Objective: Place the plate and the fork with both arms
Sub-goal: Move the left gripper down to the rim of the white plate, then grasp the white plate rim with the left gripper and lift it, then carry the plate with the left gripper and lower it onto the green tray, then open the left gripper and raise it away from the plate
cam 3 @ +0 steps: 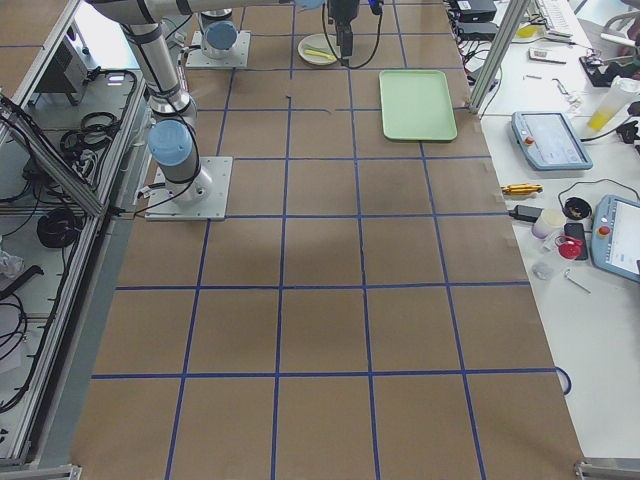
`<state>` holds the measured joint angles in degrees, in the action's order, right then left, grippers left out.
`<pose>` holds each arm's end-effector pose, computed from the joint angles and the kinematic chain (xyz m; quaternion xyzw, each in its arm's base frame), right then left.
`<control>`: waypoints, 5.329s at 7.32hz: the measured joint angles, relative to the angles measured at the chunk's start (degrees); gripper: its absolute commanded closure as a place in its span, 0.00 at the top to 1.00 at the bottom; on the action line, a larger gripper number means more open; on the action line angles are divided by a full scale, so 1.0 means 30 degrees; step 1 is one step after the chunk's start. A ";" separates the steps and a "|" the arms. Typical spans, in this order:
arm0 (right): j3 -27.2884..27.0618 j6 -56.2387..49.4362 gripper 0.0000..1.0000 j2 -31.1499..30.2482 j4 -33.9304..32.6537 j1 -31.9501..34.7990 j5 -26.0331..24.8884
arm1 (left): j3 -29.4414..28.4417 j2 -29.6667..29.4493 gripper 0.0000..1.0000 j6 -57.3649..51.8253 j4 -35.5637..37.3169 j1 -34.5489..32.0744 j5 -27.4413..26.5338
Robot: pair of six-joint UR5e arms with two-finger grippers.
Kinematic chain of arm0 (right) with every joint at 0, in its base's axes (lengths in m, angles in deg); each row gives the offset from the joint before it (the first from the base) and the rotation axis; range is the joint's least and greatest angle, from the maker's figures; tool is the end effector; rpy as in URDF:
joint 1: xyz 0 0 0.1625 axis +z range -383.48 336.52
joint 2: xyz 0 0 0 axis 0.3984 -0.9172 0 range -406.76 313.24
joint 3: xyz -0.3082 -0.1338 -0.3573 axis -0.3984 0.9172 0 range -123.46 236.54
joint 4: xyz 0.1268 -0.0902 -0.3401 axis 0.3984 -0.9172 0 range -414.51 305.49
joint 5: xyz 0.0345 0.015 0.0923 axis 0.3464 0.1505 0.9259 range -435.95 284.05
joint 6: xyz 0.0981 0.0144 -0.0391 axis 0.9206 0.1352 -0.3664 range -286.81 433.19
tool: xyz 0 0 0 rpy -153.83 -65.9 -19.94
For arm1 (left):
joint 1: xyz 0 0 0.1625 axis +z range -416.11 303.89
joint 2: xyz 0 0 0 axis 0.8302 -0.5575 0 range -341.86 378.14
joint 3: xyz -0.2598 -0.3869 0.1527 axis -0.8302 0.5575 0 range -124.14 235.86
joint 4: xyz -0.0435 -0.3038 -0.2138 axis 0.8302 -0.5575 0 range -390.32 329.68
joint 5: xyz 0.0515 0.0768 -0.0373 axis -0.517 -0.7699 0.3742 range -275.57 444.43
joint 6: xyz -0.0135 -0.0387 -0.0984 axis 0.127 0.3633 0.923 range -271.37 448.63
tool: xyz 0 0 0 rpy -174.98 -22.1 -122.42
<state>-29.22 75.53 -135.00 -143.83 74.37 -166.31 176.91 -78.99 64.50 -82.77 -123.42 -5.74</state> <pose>0.1950 -0.4447 0.5645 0.0479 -0.9987 0.0159 0.0017 0.0449 -0.4518 0.3254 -0.0126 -0.9999 -0.0058 0.0009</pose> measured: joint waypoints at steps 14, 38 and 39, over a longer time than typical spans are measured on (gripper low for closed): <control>0.0051 -0.0019 1.00 -0.0001 0.0011 -0.0002 0.0001 | -0.0156 -0.1056 0.00 -0.1787 -0.1111 0.2104 0.3458; -0.0036 -0.0018 1.00 0.0000 -0.0018 0.0023 0.0000 | -2.0399 -1.4928 1.00 1.1786 -0.3430 -0.8854 0.6930; -0.0036 -0.0013 1.00 -0.0001 -0.0015 0.0023 0.0000 | -1.9476 -1.4350 1.00 1.1954 -0.2438 -0.8829 0.7048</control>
<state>-29.33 75.49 -135.00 -143.88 74.43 -166.31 118.48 -122.04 100.36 -90.08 -149.91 15.40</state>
